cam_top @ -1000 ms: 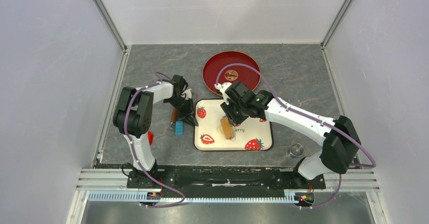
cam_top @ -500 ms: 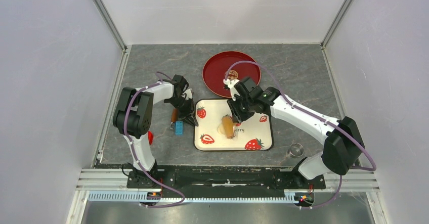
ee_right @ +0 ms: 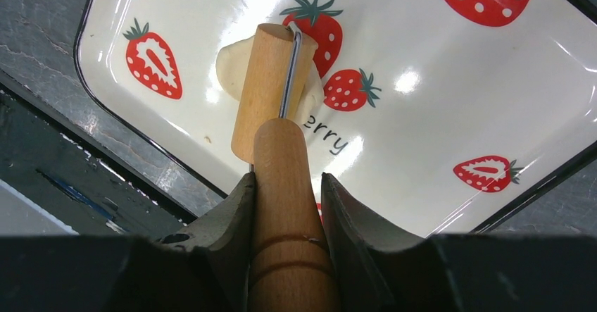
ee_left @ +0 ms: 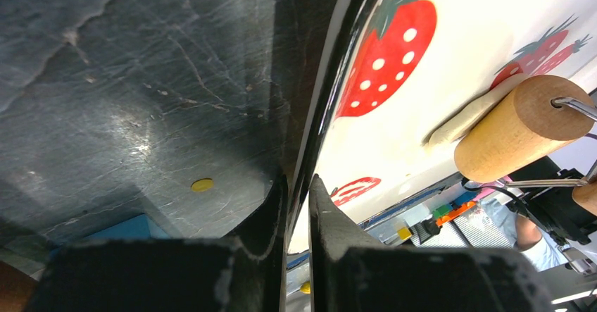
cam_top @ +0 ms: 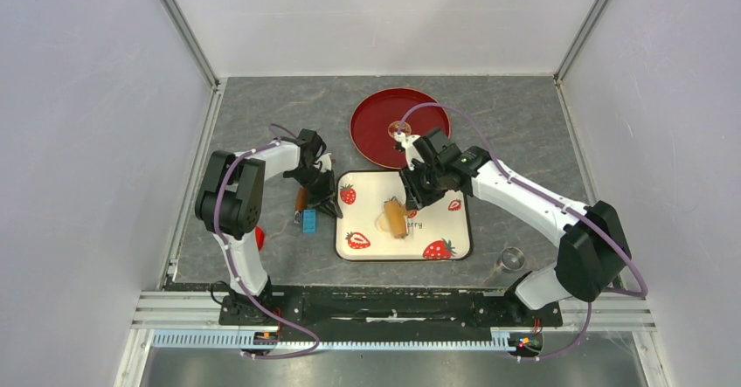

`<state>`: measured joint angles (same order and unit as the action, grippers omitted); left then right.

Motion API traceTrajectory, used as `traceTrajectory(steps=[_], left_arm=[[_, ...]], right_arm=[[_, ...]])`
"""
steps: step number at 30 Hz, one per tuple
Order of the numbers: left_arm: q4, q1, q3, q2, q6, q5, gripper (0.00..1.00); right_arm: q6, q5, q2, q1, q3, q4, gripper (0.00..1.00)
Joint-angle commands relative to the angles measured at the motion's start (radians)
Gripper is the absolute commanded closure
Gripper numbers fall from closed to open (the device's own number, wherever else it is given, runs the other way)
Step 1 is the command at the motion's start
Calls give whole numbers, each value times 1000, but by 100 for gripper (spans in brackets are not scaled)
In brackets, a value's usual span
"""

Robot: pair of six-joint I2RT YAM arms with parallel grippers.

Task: Roll out the dumpling wrappers from the dough

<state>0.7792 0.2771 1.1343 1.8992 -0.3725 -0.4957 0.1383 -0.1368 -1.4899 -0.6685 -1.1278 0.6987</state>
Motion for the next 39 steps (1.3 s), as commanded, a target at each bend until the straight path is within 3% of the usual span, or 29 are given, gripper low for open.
traceTrajectory(steps=[1,22,39], left_arm=[[21,-15,10,-10,-14,165,98],[42,-15,31,0,-25,199,98],[42,-16,33,3,-30,201,98]], right_arm=[[-116,432,-73,78,75,184,100],[-99,554,-56,130,99,210,100],[-81,557,-34,148,153,219,100]])
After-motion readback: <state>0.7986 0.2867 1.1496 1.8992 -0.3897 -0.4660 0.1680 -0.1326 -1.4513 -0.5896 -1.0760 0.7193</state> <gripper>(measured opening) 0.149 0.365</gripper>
